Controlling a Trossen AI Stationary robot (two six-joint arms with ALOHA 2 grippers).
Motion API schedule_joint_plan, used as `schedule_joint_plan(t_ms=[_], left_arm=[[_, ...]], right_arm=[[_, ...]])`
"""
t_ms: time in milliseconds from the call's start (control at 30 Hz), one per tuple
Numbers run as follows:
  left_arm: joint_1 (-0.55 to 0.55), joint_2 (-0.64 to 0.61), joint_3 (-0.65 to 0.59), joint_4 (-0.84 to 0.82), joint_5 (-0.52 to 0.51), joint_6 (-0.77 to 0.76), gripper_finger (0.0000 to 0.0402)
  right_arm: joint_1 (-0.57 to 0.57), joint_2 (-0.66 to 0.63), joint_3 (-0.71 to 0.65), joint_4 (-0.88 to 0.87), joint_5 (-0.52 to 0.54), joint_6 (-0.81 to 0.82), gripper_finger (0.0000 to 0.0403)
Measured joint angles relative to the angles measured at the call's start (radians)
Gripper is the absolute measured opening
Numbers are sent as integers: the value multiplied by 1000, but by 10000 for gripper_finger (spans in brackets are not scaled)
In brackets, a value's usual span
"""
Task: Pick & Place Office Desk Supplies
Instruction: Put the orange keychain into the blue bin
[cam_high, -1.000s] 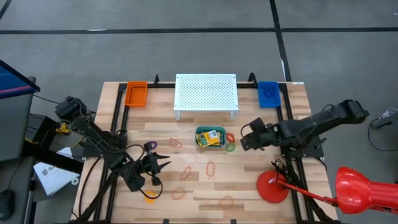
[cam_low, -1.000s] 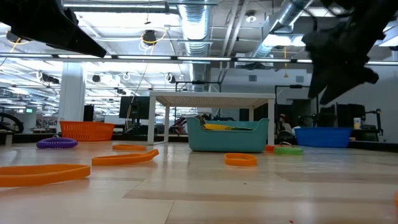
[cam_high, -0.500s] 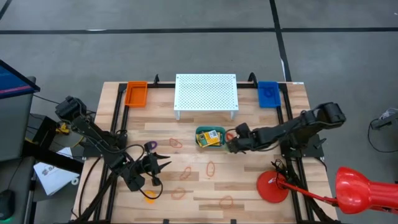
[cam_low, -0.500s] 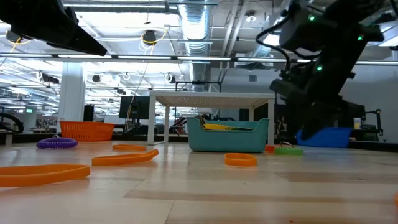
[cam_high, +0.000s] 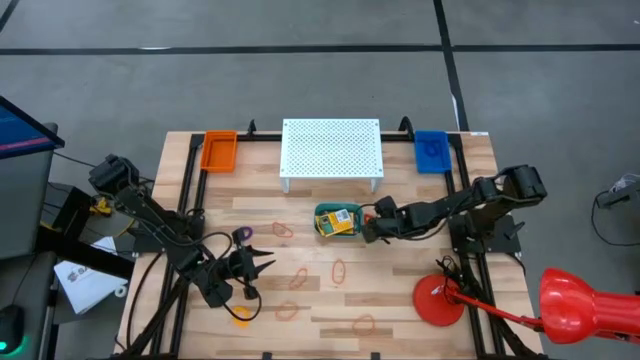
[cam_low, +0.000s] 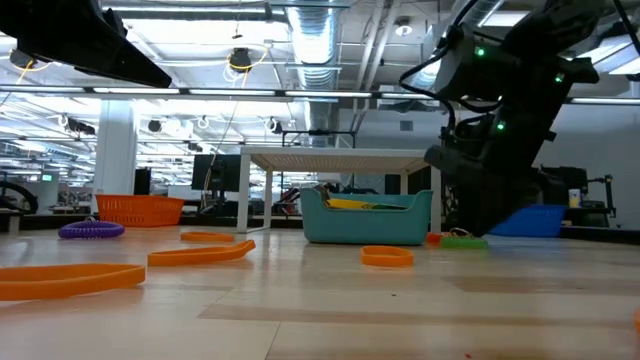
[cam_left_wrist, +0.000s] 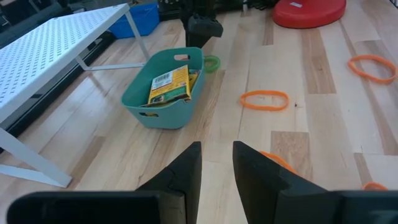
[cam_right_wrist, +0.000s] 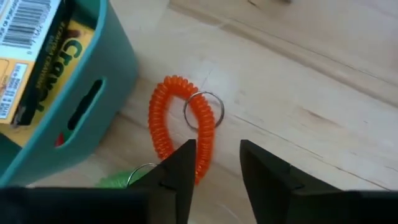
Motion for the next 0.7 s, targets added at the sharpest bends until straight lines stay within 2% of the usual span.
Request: schedule_joint_plan(t_ms=[433, 533, 700], left_arm=[[0, 0, 0, 6, 4, 1, 85], [0, 0, 0, 5, 3, 1, 85], [0, 0, 0, 5, 3, 1, 85]], right_arm=[[-29, 81, 10, 5, -32, -31, 103], [-30, 75, 10, -11, -38, -28, 79], [-25, 66, 8, -32, -37, -30, 14]])
